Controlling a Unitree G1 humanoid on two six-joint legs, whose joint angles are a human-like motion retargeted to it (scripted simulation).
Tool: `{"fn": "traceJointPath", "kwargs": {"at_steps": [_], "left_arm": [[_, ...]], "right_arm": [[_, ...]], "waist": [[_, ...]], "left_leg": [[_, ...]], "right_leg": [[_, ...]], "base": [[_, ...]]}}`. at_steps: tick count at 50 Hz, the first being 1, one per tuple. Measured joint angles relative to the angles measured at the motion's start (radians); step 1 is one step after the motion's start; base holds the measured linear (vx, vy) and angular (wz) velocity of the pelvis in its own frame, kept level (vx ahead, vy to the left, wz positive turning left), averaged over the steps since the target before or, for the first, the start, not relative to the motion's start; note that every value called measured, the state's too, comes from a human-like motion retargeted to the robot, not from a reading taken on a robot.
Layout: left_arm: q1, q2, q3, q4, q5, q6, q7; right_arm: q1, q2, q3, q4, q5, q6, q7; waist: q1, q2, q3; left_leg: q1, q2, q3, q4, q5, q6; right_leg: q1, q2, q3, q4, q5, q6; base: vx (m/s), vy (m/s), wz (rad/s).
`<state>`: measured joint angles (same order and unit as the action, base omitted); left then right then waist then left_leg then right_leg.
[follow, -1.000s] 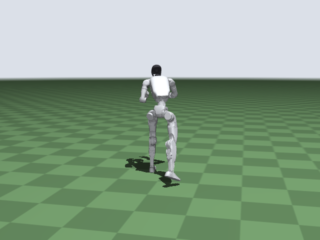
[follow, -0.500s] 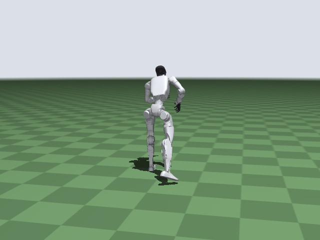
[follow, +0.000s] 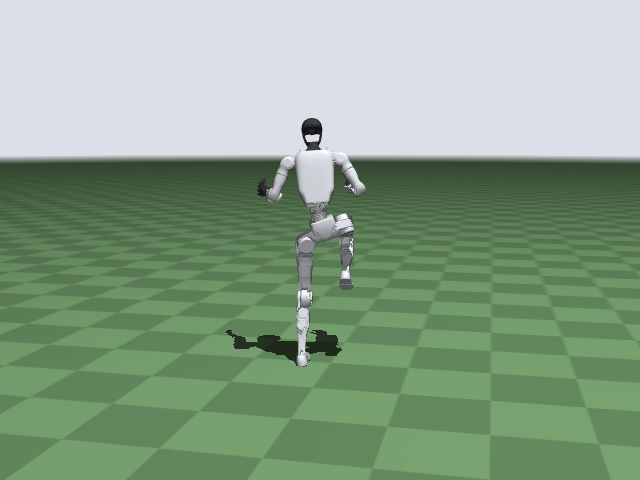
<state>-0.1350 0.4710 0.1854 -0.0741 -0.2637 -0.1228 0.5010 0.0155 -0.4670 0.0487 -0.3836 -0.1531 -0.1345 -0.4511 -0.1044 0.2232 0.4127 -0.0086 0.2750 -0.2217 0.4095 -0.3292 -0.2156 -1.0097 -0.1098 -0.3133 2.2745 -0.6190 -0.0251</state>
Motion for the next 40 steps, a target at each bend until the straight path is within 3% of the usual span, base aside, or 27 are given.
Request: {"fn": "traceJointPath", "kwargs": {"at_steps": [2,3,4,6,8,10,12,13,15,17,19,20,22,25,30,31,35,40], "left_arm": [[-0.067,-0.049,-0.022,0.043,0.013,-0.008,0.131],[-0.074,-0.075,-0.038,0.035,-0.023,-0.026,0.185],[-0.069,-0.094,-0.059,0.018,-0.058,-0.055,0.207],[-0.037,-0.115,-0.106,-0.018,-0.100,-0.108,0.186],[-0.013,-0.126,-0.163,-0.029,-0.073,-0.132,0.115],[-0.007,-0.138,-0.228,-0.025,-0.019,-0.110,0.015],[-0.030,-0.145,-0.282,-0.019,0.030,-0.063,-0.096],[-0.046,-0.144,-0.313,-0.008,0.064,-0.059,-0.146],[-0.053,-0.137,-0.389,0.002,0.123,-0.059,-0.218],[-0.048,-0.107,-0.446,-0.025,0.160,-0.026,-0.254],[-0.041,-0.040,-0.484,-0.074,0.227,-0.030,-0.303],[-0.027,-0.004,-0.500,-0.105,0.248,-0.037,-0.332],[0.078,0.030,-0.521,-0.179,0.224,-0.032,-0.402],[0.257,0.073,-0.474,-0.201,-0.054,-0.028,-0.417],[0.494,0.078,-0.298,-0.156,-0.309,-0.066,-0.362],[0.514,0.077,-0.272,-0.167,-0.339,-0.080,-0.365],[0.530,-0.020,-0.179,-0.245,-0.520,-0.097,-0.453],[0.402,-0.235,-0.219,-0.418,-0.564,-0.115,-0.462]], "right_arm": [[-0.039,-0.006,-0.013,-0.076,-0.016,0.002,-0.001],[-0.046,-0.010,-0.016,-0.118,-0.044,0.011,-0.007],[-0.046,-0.010,-0.021,-0.156,-0.063,0.014,-0.009],[-0.031,-0.004,-0.026,-0.225,-0.093,0.009,-0.004],[-0.017,0.002,-0.022,-0.275,-0.098,-0.017,0.016],[-0.008,0.012,-0.008,-0.312,-0.087,-0.031,0.038],[-0.028,0.022,0.020,-0.333,-0.082,-0.026,0.066],[-0.043,0.022,0.033,-0.329,-0.081,-0.033,0.090],[-0.033,0.027,0.038,-0.308,-0.091,-0.039,0.124],[-0.002,0.021,0.002,-0.281,-0.087,-0.015,0.121],[0.016,0.026,-0.063,-0.259,-0.054,-0.016,0.101],[0.028,0.032,-0.099,-0.251,-0.048,-0.018,0.086],[0.074,0.022,-0.170,-0.249,-0.087,-0.008,0.055],[0.026,-0.044,-0.245,-0.245,-0.145,0.040,0.010],[-0.093,-0.291,-0.372,-0.240,-0.148,0.037,0.006],[-0.113,-0.344,-0.377,-0.238,-0.140,0.031,-0.010],[-0.199,-0.559,-0.342,-0.223,-0.158,0.029,-0.094],[-0.287,-0.656,-0.238,-0.251,-0.151,0.022,-0.118]], "waist": [[-0.103,0.028,0.083],[-0.136,0.034,0.095],[-0.178,0.040,0.103],[-0.272,0.057,0.107],[-0.348,0.088,0.107],[-0.384,0.123,0.107],[-0.340,0.143,0.107],[-0.316,0.122,0.107],[-0.345,0.046,0.107],[-0.366,-0.019,0.107],[-0.290,-0.024,0.106],[-0.233,-0.015,0.103],[-0.091,-0.055,0.105],[0.072,-0.040,0.084],[0.265,-0.125,0.039],[0.298,-0.136,0.029],[0.388,-0.106,0.041],[0.343,-0.015,0.072]], "left_leg": [[0.105,0.055,-0.050,-0.050,0.005,0.002],[0.164,0.076,-0.049,-0.107,-0.007,0.077],[0.191,0.100,-0.075,-0.126,-0.009,0.091],[0.204,0.152,-0.158,-0.107,-0.014,0.057],[0.204,0.214,-0.238,-0.084,-0.041,0.031],[0.210,0.285,-0.289,-0.093,-0.065,0.004],[0.216,0.339,-0.263,-0.120,-0.066,-0.043],[0.234,0.309,-0.248,-0.125,-0.062,-0.045],[0.277,0.222,-0.328,-0.149,-0.045,-0.046],[0.319,0.162,-0.418,-0.173,-0.043,-0.046],[0.338,0.173,-0.427,-0.171,-0.064,-0.039],[0.344,0.183,-0.423,-0.156,-0.074,-0.030],[0.400,0.047,-0.388,-0.030,-0.050,-0.046],[0.355,0.093,-0.353,0.017,-0.111,0.002],[0.247,0.085,-0.283,0.041,-0.181,0.024],[0.216,0.087,-0.272,0.051,-0.194,0.037],[0.137,0.098,-0.229,0.082,-0.178,0.100],[0.089,0.145,-0.046,0.008,0.015,0.052]], "right_leg": [[-0.129,-0.069,-0.002,0.060,-0.031,0.047],[-0.213,-0.113,0.019,0.069,-0.035,0.064],[-0.274,-0.185,0.030,0.055,-0.029,0.071],[-0.350,-0.364,0.044,-0.027,0.032,0.084],[-0.382,-0.518,0.053,-0.184,0.205,0.130],[-0.377,-0.564,0.062,-0.436,0.499,0.235],[-0.326,-0.468,0.038,-0.841,0.753,0.287],[-0.266,-0.425,0.065,-1.093,0.804,0.287],[0.016,-0.536,0.064,-1.630,0.742,0.287],[0.374,-0.678,-0.178,-2.129,0.655,0.262],[0.560,-0.662,-0.282,-2.341,0.567,0.280],[0.613,-0.634,-0.257,-2.354,0.523,0.287],[0.723,-0.627,-0.063,-2.269,0.575,0.285],[0.803,-0.517,-0.016,-2.062,0.620,0.245],[0.948,-0.413,-0.265,-1.893,0.368,0.175],[0.953,-0.393,-0.287,-1.926,0.383,0.163],[0.802,-0.391,-0.156,-1.915,0.576,0.147],[0.648,-0.341,-0.103,-1.893,0.533,0.228]], "base": [[0.31,-0.13,1.93],[0.35,-0.16,1.65],[0.35,-0.19,1.81],[0.31,-0.22,2.25],[0.27,-0.22,2.03],[0.14,-0.30,1.11],[-0.05,-0.42,-0.25],[0.05,-0.29,0.48],[0.31,-0.16,2.41],[0.41,-0.42,2.84],[0.25,-0.64,1.04],[0.25,-0.57,0.02],[0.25,-0.56,-0.31],[0.08,-0.68,-0.61],[0.16,-0.74,-0.85],[0.14,-0.78,-0.71],[0.06,-0.62,-0.64],[0.06,-0.49,-0.65]]}}
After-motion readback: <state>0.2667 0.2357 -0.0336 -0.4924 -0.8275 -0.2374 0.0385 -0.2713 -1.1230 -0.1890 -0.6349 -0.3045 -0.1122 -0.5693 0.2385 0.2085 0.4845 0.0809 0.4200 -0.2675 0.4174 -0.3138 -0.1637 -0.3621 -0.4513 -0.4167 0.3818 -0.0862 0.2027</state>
